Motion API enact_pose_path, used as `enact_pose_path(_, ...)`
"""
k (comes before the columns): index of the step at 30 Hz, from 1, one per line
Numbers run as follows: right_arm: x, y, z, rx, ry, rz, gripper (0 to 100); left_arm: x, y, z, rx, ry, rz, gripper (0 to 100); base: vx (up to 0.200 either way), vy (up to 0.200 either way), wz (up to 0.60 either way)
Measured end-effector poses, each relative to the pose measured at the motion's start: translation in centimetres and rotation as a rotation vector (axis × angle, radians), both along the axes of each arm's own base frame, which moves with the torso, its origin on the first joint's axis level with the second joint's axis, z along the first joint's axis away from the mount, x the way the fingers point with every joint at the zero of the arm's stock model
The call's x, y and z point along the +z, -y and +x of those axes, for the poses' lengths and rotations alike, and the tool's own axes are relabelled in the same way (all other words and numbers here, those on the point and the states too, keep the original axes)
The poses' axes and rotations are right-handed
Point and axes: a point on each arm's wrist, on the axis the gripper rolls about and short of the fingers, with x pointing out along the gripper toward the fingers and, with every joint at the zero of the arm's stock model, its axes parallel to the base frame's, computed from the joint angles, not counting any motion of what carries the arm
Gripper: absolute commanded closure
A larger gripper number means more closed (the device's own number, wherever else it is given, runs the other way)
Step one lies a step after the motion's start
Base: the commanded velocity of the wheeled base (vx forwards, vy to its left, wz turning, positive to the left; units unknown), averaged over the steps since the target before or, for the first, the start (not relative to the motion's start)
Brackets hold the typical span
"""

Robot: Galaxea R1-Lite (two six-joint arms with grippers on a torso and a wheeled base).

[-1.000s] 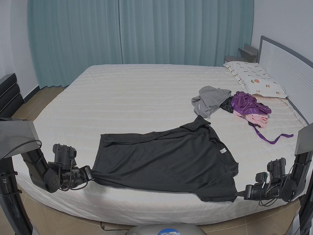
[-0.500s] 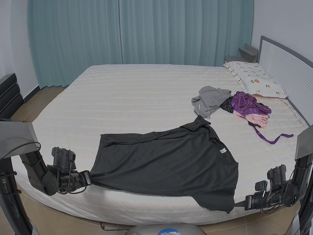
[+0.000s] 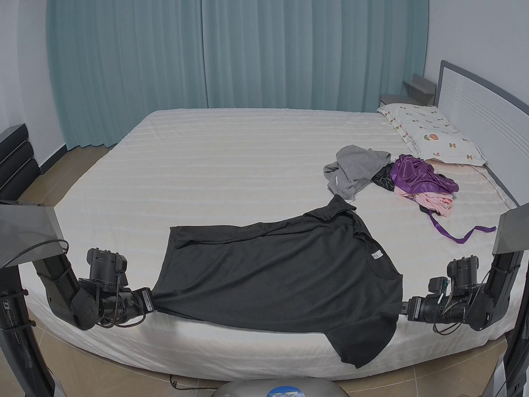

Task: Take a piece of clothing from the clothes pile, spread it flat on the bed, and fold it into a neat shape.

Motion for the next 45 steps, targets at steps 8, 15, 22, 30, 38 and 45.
enact_pose_path(8,-1.5,0.4,3.3,-0.081,0.03,-0.043,100,0.0,-0.2,0.1,0.008,0.001,-0.001,100,0.0,0.0,0.0)
enact_pose_path(15,-2.1,0.6,2.5,-0.087,-0.01,-0.045,100,0.2,-0.7,0.2,0.018,0.008,0.005,100,0.0,0.0,0.0)
enact_pose_path(22,-1.6,0.7,0.4,-0.089,-0.05,-0.043,100,0.6,-1.2,0.1,0.023,0.022,0.017,100,0.0,0.0,0.0)
enact_pose_path(30,-1.0,0.7,-0.8,-0.086,-0.064,-0.038,100,0.9,-1.8,0.1,0.033,0.033,0.026,100,0.0,0.0,0.0)
enact_pose_path(38,-1.1,0.6,-0.7,-0.083,-0.069,-0.03,0,0.2,-1.2,-0.1,0.01,0.001,0.025,0,0.0,0.0,0.0)
enact_pose_path(45,-0.2,0.5,-0.4,-0.162,-0.053,0.055,0,-0.1,-1.0,0.1,0.004,-0.003,0.017,0,0.0,0.0,0.0)
